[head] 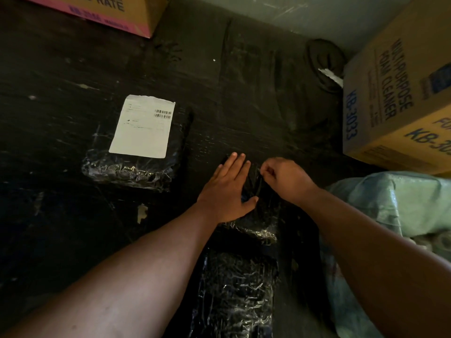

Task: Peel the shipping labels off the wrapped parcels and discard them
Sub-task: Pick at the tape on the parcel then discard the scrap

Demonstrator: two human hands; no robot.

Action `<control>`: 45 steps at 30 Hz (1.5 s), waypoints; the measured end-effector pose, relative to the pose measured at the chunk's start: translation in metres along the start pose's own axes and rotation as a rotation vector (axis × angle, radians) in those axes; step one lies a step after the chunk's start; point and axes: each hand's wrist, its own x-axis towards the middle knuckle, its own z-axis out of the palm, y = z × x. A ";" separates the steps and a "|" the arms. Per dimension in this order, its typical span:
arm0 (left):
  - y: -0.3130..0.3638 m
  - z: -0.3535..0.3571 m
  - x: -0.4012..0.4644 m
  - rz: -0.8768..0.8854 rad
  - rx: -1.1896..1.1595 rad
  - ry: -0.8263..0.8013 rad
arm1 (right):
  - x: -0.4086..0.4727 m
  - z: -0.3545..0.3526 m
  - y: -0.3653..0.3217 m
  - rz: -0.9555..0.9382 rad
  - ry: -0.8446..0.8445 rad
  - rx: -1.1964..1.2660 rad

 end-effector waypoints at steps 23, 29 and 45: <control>0.001 -0.002 0.000 -0.002 -0.003 -0.011 | 0.010 0.006 0.000 -0.017 -0.082 -0.135; 0.001 -0.003 0.000 -0.007 0.003 -0.021 | 0.011 0.007 0.005 0.006 -0.051 -0.043; 0.001 -0.002 0.000 -0.003 -0.002 -0.026 | 0.013 0.007 0.005 -0.074 -0.107 -0.153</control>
